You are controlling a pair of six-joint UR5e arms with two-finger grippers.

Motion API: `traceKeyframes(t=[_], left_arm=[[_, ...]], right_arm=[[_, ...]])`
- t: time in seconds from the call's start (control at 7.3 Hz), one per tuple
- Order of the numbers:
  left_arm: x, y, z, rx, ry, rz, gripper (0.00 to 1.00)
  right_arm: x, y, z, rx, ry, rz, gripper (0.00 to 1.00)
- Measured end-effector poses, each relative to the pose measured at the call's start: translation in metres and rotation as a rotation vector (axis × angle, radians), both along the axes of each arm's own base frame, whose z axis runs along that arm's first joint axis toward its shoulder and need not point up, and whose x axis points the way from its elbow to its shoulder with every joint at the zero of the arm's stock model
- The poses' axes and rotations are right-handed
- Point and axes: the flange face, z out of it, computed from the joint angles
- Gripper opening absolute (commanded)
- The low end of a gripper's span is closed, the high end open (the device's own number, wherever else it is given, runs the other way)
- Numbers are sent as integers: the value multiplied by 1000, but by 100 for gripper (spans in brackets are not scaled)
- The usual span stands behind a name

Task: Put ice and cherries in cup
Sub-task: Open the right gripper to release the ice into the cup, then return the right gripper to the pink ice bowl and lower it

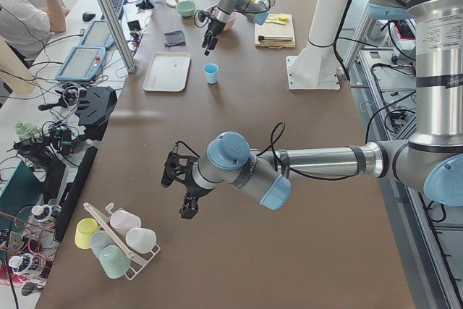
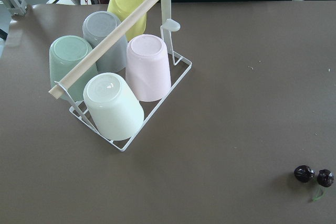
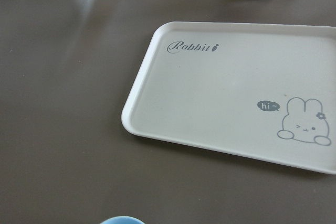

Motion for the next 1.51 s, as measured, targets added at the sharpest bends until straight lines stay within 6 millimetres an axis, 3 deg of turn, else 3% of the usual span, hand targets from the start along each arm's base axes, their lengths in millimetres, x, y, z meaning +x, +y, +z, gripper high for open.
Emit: traceKeyframes(t=[0.14, 0.41, 0.55, 0.82, 1.1, 1.23, 1.51], left_arm=[[0, -1, -1, 2, 0, 0, 98], [0, -2, -2, 4, -2, -1, 98], [0, -2, -2, 8, -2, 0, 98], [-1, -1, -3, 23, -8, -2, 98], [-1, 0, -2, 35, -13, -2, 98], [-1, 1, -2, 47, -15, -3, 98], [-1, 3, -2, 63, -17, -3, 98]], right_arm=[[46, -10, 25, -30, 4, -23, 100], [150, -26, 56, -109, 30, -48, 100], [188, -25, 74, -121, 70, -67, 100], [250, -14, 138, -138, 154, -109, 100], [285, 1, 203, -163, 237, -140, 98], [296, 11, 231, -184, 274, -153, 81], [307, 29, 270, -223, 325, -167, 79]])
